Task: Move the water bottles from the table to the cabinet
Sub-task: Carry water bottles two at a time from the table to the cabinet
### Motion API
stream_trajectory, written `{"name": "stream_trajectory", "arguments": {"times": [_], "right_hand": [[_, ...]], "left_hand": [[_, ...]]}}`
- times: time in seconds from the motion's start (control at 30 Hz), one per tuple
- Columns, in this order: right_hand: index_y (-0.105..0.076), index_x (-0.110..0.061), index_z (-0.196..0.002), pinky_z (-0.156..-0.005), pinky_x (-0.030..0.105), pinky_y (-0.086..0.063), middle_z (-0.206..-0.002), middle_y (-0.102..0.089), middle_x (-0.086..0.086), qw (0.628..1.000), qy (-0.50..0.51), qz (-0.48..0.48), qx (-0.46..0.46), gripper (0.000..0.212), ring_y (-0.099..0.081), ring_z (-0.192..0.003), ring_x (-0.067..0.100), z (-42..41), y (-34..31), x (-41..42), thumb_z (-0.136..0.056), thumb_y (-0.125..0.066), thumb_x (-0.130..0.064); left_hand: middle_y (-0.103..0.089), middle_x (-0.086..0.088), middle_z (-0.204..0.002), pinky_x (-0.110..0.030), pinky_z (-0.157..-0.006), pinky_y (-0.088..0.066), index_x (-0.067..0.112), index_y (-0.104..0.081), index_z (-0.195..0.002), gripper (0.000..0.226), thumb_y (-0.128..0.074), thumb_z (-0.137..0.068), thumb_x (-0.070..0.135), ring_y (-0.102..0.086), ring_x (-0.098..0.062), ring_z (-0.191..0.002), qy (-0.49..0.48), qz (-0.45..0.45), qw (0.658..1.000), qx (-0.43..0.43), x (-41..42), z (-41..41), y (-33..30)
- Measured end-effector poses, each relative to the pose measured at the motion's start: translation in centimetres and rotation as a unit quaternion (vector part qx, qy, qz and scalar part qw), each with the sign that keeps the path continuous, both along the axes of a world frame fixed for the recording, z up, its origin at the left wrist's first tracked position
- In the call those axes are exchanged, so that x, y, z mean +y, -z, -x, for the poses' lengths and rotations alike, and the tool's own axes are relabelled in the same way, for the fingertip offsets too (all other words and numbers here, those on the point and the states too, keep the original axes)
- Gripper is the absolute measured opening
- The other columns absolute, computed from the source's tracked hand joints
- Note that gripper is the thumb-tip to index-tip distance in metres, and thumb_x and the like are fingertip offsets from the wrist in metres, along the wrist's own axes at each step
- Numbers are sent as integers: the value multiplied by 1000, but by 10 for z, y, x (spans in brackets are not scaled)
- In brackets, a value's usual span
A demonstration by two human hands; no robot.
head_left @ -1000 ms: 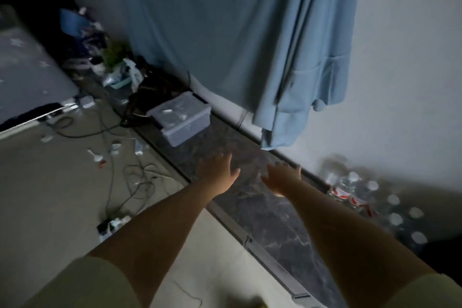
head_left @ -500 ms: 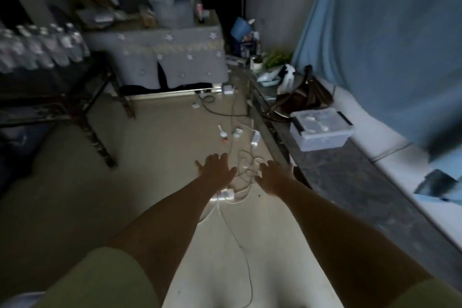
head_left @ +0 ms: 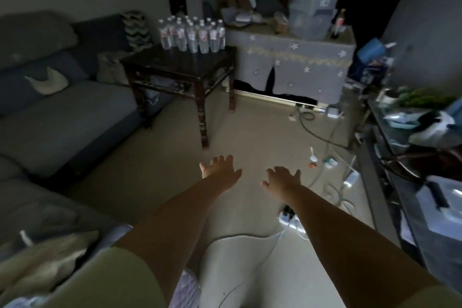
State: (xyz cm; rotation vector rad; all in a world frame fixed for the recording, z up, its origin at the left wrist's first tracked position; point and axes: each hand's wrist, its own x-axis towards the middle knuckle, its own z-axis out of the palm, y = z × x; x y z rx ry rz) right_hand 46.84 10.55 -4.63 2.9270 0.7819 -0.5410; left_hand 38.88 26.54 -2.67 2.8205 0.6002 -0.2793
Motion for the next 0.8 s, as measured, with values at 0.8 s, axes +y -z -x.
{"name": "stream_trajectory", "arguments": {"times": [0.8], "right_hand": [[-35,-21,-146,-116,60,-12,-144,-42,8,988,-149,18,26,53,-37,-137,28,-199,9,279,-101,-33,-48]], "left_hand": [[-37,-8,-149,-60,-112,-18,22,-29,-146,59,-36,-96,52,-33,-28,-138,-163,17,986,11,255,-167,10]]}}
